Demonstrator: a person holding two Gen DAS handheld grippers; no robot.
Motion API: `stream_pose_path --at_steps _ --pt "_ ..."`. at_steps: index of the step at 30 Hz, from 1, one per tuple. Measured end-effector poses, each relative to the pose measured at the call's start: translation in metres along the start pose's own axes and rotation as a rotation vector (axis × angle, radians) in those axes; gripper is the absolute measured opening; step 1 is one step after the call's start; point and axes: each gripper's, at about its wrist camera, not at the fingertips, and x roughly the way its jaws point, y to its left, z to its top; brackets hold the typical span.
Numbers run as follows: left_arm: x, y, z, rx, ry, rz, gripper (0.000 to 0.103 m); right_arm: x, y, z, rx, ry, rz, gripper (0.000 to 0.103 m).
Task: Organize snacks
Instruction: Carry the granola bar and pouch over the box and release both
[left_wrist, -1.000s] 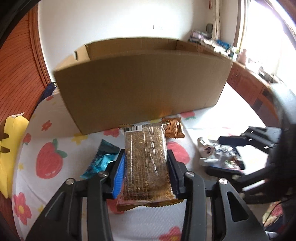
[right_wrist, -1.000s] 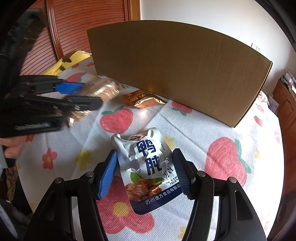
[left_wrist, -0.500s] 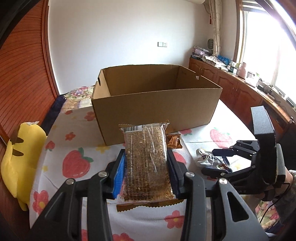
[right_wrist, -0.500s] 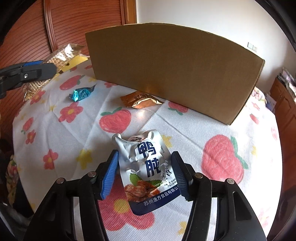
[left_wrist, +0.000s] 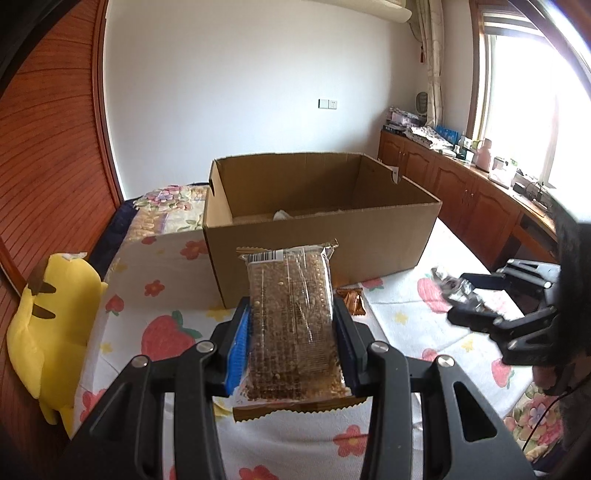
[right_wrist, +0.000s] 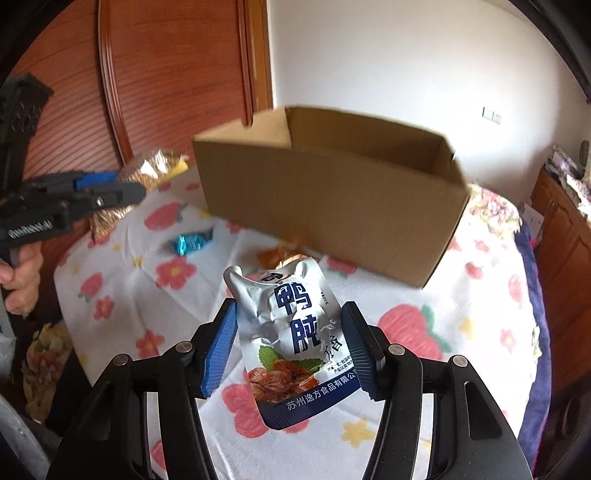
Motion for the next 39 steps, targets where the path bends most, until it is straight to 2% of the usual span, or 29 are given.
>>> stream_pose_path --at_steps 6,14,25,33,39 --pt "0.000 0.002 0.016 0.010 -0.031 -0.006 0.041 -0.026 -0.006 0.026 -0.006 -0.080 -0.020 0.058" --pt "0.021 0.002 0.055 0.037 -0.063 -0.021 0.041 -0.036 -0.016 0.068 -0.047 -0.147 -0.051 0.058" --pt "0.069 0.009 0.092 0.067 -0.084 -0.020 0.041 0.002 -0.038 0.111 -0.055 -0.171 -0.063 0.058" --pt "0.105 0.014 0.097 0.053 -0.069 -0.021 0.041 0.045 -0.053 0.122 -0.042 -0.144 -0.060 0.058" --pt "0.122 0.015 0.095 0.047 -0.062 -0.031 0.041 0.057 -0.059 0.121 -0.035 -0.138 -0.055 0.058"
